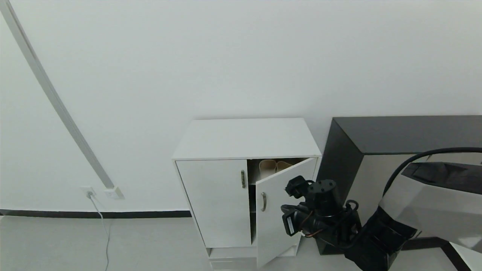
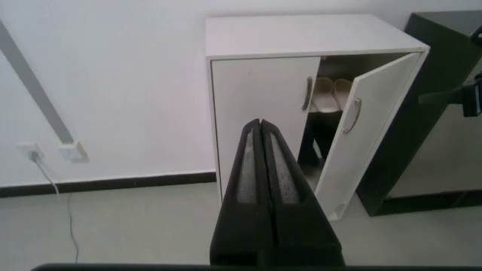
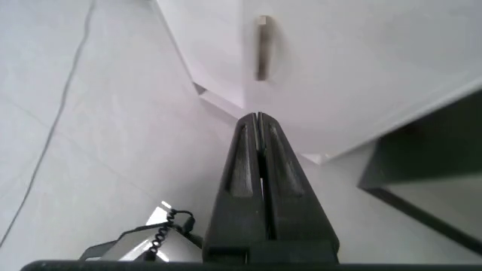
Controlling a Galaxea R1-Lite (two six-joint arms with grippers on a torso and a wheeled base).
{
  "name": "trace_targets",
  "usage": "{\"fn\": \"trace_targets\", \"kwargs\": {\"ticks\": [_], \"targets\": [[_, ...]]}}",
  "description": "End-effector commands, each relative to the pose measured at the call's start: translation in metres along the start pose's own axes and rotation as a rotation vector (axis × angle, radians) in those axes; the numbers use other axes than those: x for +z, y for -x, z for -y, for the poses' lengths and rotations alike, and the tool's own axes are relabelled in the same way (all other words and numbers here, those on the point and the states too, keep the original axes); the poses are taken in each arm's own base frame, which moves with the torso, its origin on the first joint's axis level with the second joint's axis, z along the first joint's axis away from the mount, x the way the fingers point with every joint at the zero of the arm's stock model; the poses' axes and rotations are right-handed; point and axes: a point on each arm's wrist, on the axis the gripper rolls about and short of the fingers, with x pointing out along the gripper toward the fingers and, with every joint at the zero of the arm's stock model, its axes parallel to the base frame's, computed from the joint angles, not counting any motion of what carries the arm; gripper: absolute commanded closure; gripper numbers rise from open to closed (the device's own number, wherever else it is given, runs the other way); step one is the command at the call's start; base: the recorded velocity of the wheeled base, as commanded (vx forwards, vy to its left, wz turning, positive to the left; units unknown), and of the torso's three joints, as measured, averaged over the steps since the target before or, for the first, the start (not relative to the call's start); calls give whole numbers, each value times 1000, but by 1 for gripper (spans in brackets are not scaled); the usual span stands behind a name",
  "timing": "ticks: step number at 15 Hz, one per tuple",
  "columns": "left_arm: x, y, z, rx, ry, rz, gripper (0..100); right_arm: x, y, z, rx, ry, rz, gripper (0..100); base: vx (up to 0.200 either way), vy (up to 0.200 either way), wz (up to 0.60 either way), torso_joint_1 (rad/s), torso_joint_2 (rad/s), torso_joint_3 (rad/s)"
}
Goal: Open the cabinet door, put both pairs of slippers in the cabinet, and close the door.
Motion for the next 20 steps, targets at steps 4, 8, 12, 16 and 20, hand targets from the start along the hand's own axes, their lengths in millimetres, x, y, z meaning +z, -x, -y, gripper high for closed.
{"fn": "trace_targets", "kwargs": {"ticks": [4,8,12,16,20], "targets": [[0,0,0,-1,0,-1,100,-24,-5,8,15,57,0,100,0,0,0,0,0,0],[0,0,0,-1,1,-1,100,-44,11,6,170,112,8,100,0,0,0,0,0,0],[0,0,0,-1,1,-1,100,-52,21,7,204,113,2,100,150,0,0,-3,-3,3],[0,0,0,-1,3,-1,100,-57,29,7,202,114,21,100,150,0,0,2,1,4],[0,0,0,-1,3,-1,100,-49,17,9,176,108,52,100,0,0,0,0,0,0]]}}
